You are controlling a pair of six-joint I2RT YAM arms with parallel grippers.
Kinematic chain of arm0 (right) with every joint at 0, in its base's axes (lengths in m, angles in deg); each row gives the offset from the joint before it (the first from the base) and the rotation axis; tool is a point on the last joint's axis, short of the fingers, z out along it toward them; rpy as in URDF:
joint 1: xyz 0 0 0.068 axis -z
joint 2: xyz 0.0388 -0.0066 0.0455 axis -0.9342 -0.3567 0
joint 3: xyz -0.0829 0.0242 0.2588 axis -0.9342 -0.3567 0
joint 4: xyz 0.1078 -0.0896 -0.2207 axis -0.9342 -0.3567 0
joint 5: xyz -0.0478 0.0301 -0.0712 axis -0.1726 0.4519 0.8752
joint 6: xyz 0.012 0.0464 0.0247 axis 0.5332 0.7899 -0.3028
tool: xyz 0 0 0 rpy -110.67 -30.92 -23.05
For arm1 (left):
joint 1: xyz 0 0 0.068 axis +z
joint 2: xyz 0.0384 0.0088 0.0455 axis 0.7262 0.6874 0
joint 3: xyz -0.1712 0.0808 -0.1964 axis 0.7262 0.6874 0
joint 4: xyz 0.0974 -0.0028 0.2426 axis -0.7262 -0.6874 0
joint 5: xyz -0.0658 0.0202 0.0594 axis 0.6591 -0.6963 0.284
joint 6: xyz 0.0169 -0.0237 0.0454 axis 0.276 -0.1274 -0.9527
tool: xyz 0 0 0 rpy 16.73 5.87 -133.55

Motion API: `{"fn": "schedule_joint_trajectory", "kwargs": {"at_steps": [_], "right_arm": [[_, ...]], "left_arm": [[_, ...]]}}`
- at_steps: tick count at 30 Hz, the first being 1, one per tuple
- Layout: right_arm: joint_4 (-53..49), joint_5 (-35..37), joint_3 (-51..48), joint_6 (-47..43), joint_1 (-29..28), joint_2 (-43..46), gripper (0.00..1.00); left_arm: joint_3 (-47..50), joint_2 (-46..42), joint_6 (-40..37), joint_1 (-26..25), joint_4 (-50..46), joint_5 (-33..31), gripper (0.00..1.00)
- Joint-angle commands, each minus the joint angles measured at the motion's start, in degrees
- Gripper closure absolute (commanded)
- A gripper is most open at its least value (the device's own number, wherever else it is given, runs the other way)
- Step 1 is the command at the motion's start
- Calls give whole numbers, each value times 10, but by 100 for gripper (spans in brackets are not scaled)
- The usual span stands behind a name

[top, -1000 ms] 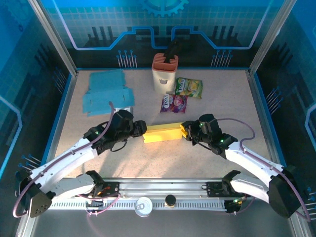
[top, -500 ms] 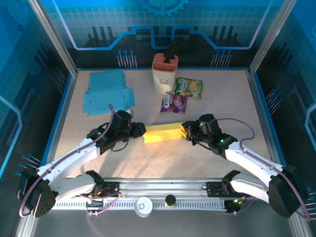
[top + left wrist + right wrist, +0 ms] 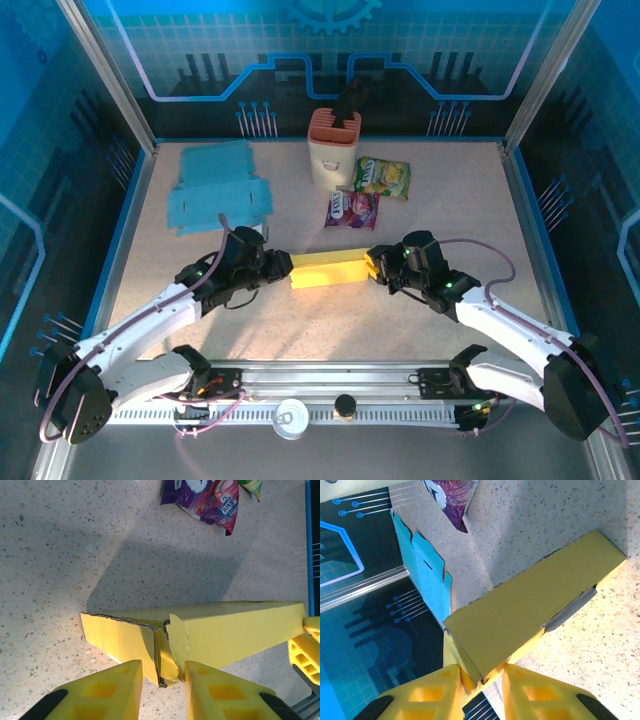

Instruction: Fold the paper box

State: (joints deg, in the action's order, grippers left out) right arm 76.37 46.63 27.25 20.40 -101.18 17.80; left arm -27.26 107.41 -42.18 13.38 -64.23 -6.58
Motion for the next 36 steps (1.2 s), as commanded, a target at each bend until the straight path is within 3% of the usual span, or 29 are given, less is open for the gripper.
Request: {"fn": "schedule_joint_trajectory", "kwargs": {"at_steps": [1, 14, 20, 24, 28, 36], "right_arm": [[-33, 15, -14, -7, 10, -7, 75], [-46, 13, -19, -7, 13, -11, 75], [-49, 11, -17, -11, 13, -11, 75], [-48, 11, -17, -11, 13, -11, 75], [-48, 9, -17, -11, 13, -11, 76], [-51, 10, -15, -10, 13, -9, 76]], "left_arm": [[18, -1, -5, 12, -4, 2, 73], [50, 3, 3, 17, 15, 10, 81], [-6, -31, -6, 24, -24, 12, 64], [-19, -25, 1, 35, -11, 35, 61], [-11, -5, 11, 42, 22, 56, 62], [16, 22, 13, 46, 49, 61, 72]]}}
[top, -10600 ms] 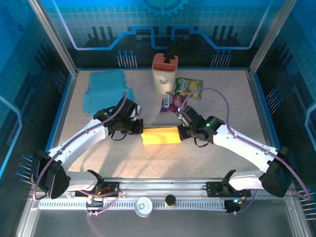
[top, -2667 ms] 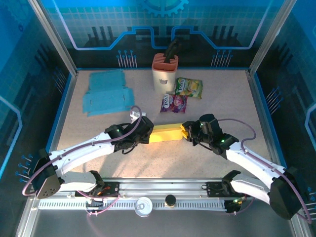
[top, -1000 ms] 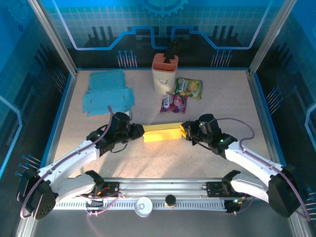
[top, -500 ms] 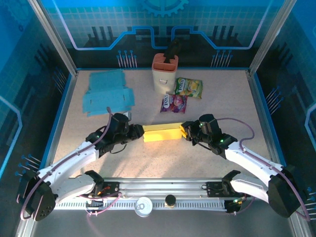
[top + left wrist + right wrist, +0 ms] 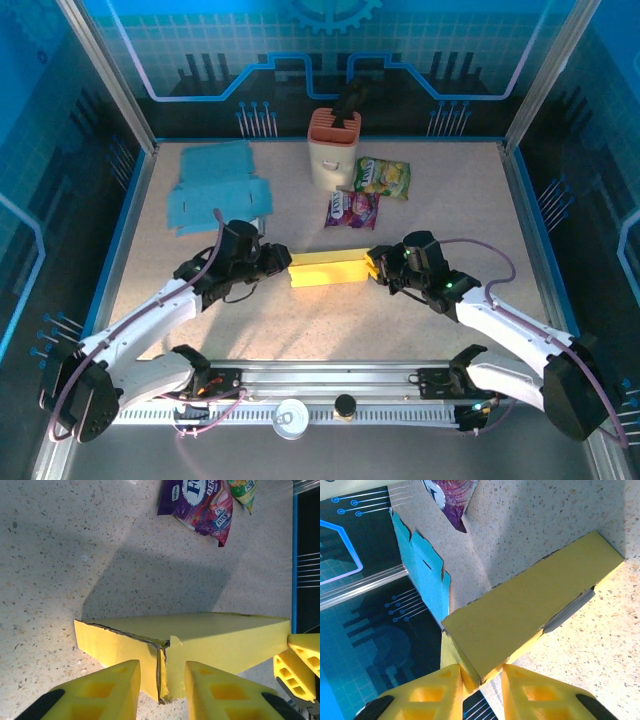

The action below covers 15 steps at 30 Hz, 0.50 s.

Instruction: Fold the paper box

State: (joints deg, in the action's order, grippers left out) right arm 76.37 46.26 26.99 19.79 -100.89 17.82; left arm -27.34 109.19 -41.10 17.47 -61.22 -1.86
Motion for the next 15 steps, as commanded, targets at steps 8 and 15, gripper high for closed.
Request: {"fn": "schedule_joint_trajectory", "kwargs": {"at_steps": [8, 15], "right_arm": [[-96, 27, -22, 12, 11, -18, 76], [-129, 36, -11, 1, 11, -6, 80]], "left_arm": [[59, 19, 10, 6, 55, 28, 81], [72, 16, 13, 5, 69, 45, 90]]}}
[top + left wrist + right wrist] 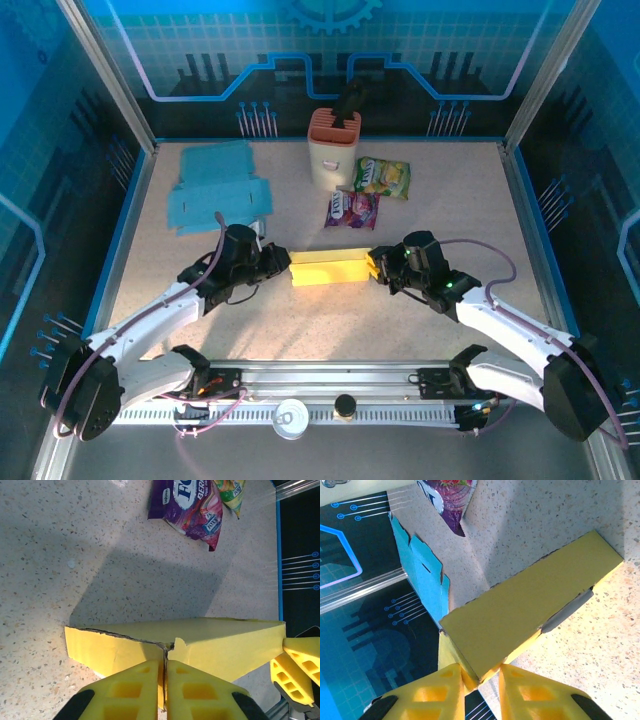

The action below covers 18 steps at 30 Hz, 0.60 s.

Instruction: Fold the paper box

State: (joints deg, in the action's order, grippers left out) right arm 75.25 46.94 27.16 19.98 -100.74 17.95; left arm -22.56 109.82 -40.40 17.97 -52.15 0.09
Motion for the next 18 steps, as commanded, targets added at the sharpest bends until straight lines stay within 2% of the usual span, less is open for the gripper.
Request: {"fn": "schedule_joint_trajectory", "kwargs": {"at_steps": [1, 4, 9, 14, 18], "right_arm": [[-127, 32, -7, -7, 10, 0, 80], [-149, 36, 8, -30, 9, 21, 78], [-178, 13, 16, -87, 19, 63, 59], [-225, -41, -3, -145, 49, 123, 59], [-293, -67, -10, -208, 74, 181, 54]], "left_arm": [[27, 5, 7, 0, -17, 29, 90], [24, -10, -3, -13, -14, 30, 90], [17, -28, -24, -74, -26, -28, 90], [34, -29, -13, -164, -9, -105, 91], [63, -10, 14, -215, 44, -135, 91]]}}
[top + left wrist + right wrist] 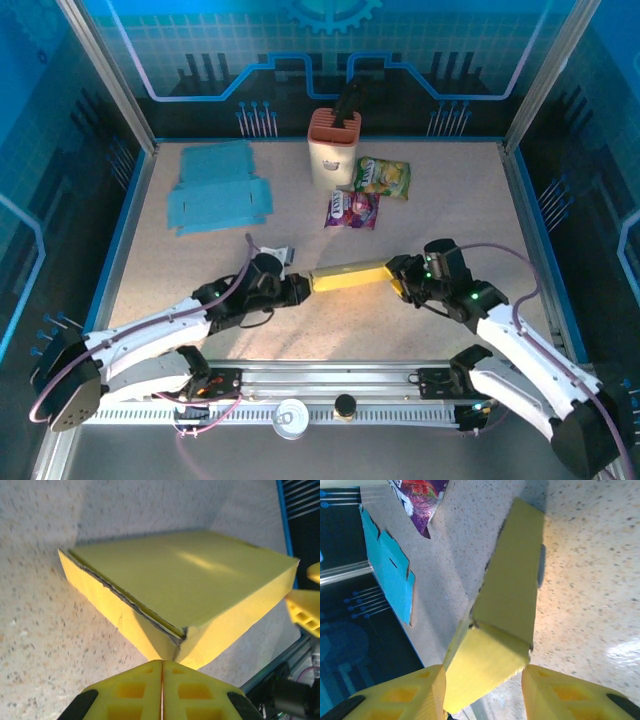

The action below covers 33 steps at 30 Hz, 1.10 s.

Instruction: Fold the paper box

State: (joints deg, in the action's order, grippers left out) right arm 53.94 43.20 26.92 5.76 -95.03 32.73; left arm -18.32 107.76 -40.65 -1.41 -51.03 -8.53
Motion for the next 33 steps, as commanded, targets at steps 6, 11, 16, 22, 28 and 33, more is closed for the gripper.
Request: {"fn": "schedule_joint_trajectory", "kwargs": {"at_steps": [6, 11, 16, 22, 28, 33], "right_arm": [[-112, -44, -49, -91, 44, 95, 46], [-102, -42, -50, -139, 47, 81, 49], [-120, -37, -6, -234, 46, 38, 48], [-136, -57, 36, -305, 43, 15, 45], [-192, -46, 101, -364, 40, 30, 43], [-219, -25, 129, -380, 40, 53, 43]], "left_arm": [[15, 93, 38, -61, 91, -49, 81], [-20, 98, 51, -62, 32, -65, 58], [-28, 112, 85, -57, -2, -64, 50], [-27, 167, 104, -53, 41, -40, 49], [-14, 209, 124, -56, 108, -30, 54], [-48, 267, 140, -84, 160, -43, 63]]}}
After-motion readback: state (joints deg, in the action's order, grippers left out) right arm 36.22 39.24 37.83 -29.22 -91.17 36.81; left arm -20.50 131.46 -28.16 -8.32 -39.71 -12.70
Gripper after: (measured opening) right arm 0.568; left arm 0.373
